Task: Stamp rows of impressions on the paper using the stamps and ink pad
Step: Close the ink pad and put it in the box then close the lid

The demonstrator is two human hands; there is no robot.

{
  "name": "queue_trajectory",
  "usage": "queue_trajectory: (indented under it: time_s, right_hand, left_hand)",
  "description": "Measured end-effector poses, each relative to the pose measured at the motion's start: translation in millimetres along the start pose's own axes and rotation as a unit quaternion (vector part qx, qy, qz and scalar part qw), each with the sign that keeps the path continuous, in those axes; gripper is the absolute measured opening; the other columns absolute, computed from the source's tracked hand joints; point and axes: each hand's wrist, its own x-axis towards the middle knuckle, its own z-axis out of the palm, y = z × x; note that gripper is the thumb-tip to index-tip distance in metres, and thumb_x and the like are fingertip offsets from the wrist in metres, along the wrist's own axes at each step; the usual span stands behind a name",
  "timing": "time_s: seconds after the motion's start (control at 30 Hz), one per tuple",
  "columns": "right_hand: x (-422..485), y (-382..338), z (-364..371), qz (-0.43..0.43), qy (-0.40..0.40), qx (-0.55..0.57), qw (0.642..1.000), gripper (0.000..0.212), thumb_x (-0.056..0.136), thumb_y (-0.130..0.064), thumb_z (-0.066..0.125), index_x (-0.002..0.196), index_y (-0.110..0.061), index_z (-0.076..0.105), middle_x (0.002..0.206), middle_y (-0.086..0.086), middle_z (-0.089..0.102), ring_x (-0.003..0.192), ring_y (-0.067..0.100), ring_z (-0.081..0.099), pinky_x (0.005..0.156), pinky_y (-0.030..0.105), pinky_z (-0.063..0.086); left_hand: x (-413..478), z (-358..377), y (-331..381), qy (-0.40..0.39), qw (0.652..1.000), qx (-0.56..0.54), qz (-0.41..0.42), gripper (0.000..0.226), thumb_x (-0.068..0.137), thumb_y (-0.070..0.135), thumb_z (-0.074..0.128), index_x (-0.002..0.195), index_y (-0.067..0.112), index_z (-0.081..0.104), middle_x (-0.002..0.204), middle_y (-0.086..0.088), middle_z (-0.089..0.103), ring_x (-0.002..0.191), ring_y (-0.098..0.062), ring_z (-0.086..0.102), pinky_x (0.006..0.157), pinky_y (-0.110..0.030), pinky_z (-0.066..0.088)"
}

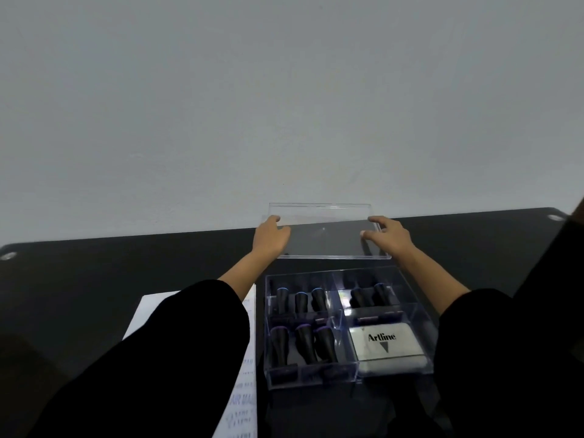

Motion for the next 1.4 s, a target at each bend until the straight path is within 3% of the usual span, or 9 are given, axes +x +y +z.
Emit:
queue_trajectory:
  time_s: [0.27,0.5,0.7,0.83,0.9,1.03,1.17,1.27,1.4]
  right_hand:
    - [-56.5,-10.9,-32.7,0.014,0.039,0.034,0.999,0.046,0.088,-0.021,0.06,0.133,-0.018,0.049,0.142,0.013,0.043,0.129,0.032,0.042,0.106,0.046,0.038]
    - [-122.9,-3.1,-47.5,0.046,0.039,0.053,0.997,0.045,0.088,-0.019,0.06,0.132,-0.018,0.05,0.14,0.014,0.045,0.126,0.032,0.045,0.105,0.046,0.039]
    - [-164.5,6.2,-54.5,0.06,0.031,0.057,0.996,0.044,0.086,-0.018,0.061,0.13,-0.018,0.052,0.134,0.013,0.052,0.121,0.03,0.05,0.103,0.045,0.041]
    - [-179.1,8.3,-52.7,0.057,0.016,0.053,0.997,0.045,0.087,-0.017,0.061,0.13,-0.016,0.051,0.133,0.013,0.053,0.119,0.031,0.052,0.101,0.048,0.043]
    - [-183.8,7.9,-50.8,0.056,0.012,0.052,0.997,0.045,0.087,-0.015,0.061,0.131,-0.015,0.05,0.131,0.014,0.054,0.116,0.031,0.054,0.1,0.047,0.044]
    - [-184.9,11.3,-44.9,0.057,0.011,0.048,0.997,0.047,0.086,-0.016,0.062,0.131,-0.015,0.05,0.132,0.014,0.054,0.117,0.031,0.053,0.102,0.046,0.043]
    - [-184.7,14.3,-39.7,0.057,0.013,0.038,0.998,0.047,0.088,-0.014,0.06,0.133,-0.014,0.049,0.133,0.015,0.053,0.111,0.027,0.055,0.102,0.043,0.043]
    - [-183.2,15.9,-38.5,0.052,0.01,0.033,0.998,0.047,0.089,-0.011,0.057,0.134,-0.013,0.047,0.132,0.016,0.053,0.091,0.019,0.054,0.093,0.035,0.044]
    - [-182.2,16.7,-37.7,0.048,0.01,0.028,0.998,0.047,0.089,-0.009,0.057,0.135,-0.012,0.046,0.131,0.017,0.053,0.099,0.024,0.057,0.087,0.031,0.044]
  left_hand:
    - [-53.7,-17.9,18.3,-0.025,0.999,-0.022,-0.004,0.045,0.098,0.015,0.038,0.142,0.008,0.035,0.147,-0.013,0.036,0.13,-0.027,0.04,0.104,-0.03,0.034]
    - [-115.3,-21.7,25.6,-0.046,0.999,-0.014,-0.008,0.045,0.097,0.014,0.037,0.141,0.008,0.035,0.142,-0.015,0.04,0.105,-0.024,0.048,0.099,-0.031,0.038]
    - [-157.8,-18.1,17.7,-0.057,0.998,-0.011,-0.023,0.047,0.095,0.011,0.036,0.142,0.008,0.034,0.14,-0.015,0.043,0.085,-0.019,0.045,0.089,-0.033,0.042]
    - [-173.9,-16.4,10.6,-0.047,0.999,-0.011,-0.022,0.046,0.096,0.009,0.034,0.142,0.007,0.033,0.141,-0.016,0.043,0.067,-0.013,0.041,0.068,-0.022,0.041]
    - [-178.1,-15.1,6.9,-0.046,0.999,-0.013,-0.024,0.046,0.096,0.008,0.034,0.142,0.006,0.033,0.139,-0.017,0.044,0.071,-0.015,0.042,0.059,-0.017,0.035]
    - [-183.3,-12.0,-1.3,-0.057,0.998,-0.011,-0.038,0.047,0.095,0.009,0.035,0.142,0.006,0.033,0.135,-0.018,0.048,0.091,-0.02,0.045,0.072,-0.026,0.038]
    - [-183.1,-9.0,-6.2,-0.056,0.998,-0.003,-0.038,0.047,0.095,0.009,0.034,0.142,0.006,0.03,0.138,-0.017,0.045,0.092,-0.02,0.046,0.059,-0.021,0.036]
    - [-183.3,-7.1,-7.3,-0.053,0.997,0.002,-0.048,0.048,0.096,0.009,0.034,0.143,0.006,0.028,0.14,-0.019,0.042,0.105,-0.028,0.053,0.078,-0.03,0.043]
    - [-185.1,-4.0,-9.4,-0.057,0.997,0.016,-0.055,0.047,0.094,0.009,0.036,0.14,0.004,0.031,0.135,-0.019,0.046,0.114,-0.033,0.053,0.093,-0.038,0.044]
